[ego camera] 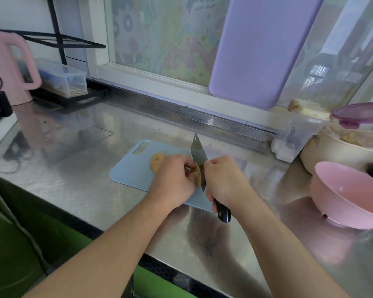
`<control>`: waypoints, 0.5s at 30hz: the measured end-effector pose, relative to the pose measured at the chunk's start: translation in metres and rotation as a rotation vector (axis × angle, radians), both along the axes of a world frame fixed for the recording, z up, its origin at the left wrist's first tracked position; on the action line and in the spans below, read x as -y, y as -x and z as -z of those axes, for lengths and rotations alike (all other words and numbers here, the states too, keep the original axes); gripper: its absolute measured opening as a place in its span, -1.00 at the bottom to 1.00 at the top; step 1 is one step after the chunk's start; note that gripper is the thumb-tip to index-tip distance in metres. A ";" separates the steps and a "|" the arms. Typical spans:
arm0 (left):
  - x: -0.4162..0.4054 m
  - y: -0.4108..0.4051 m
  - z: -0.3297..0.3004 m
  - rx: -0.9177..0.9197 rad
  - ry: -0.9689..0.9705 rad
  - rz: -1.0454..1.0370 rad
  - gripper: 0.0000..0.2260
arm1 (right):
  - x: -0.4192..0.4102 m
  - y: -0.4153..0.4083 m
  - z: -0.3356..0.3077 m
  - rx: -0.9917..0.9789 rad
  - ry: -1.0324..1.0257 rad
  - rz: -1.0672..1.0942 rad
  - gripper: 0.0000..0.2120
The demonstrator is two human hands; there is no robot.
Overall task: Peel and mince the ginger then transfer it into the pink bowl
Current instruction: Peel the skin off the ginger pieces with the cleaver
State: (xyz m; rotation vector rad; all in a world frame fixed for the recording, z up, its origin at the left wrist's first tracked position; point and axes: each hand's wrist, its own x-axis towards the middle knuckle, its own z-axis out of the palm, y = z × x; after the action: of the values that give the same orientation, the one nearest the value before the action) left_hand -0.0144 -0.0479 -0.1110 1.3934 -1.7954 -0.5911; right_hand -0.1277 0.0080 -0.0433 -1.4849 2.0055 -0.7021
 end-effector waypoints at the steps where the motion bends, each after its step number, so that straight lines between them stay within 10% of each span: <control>1: 0.000 0.000 0.000 0.000 0.004 -0.001 -0.91 | -0.002 0.001 0.000 0.004 -0.009 -0.008 -0.69; 15: 0.003 0.000 0.000 -0.030 -0.037 -0.013 -0.92 | -0.017 0.007 -0.012 0.131 0.055 0.016 -0.71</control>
State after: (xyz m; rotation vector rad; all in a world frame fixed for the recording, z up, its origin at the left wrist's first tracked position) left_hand -0.0139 -0.0512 -0.1115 1.4125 -1.7589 -0.6382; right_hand -0.1351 0.0254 -0.0308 -1.4170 1.9152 -0.8447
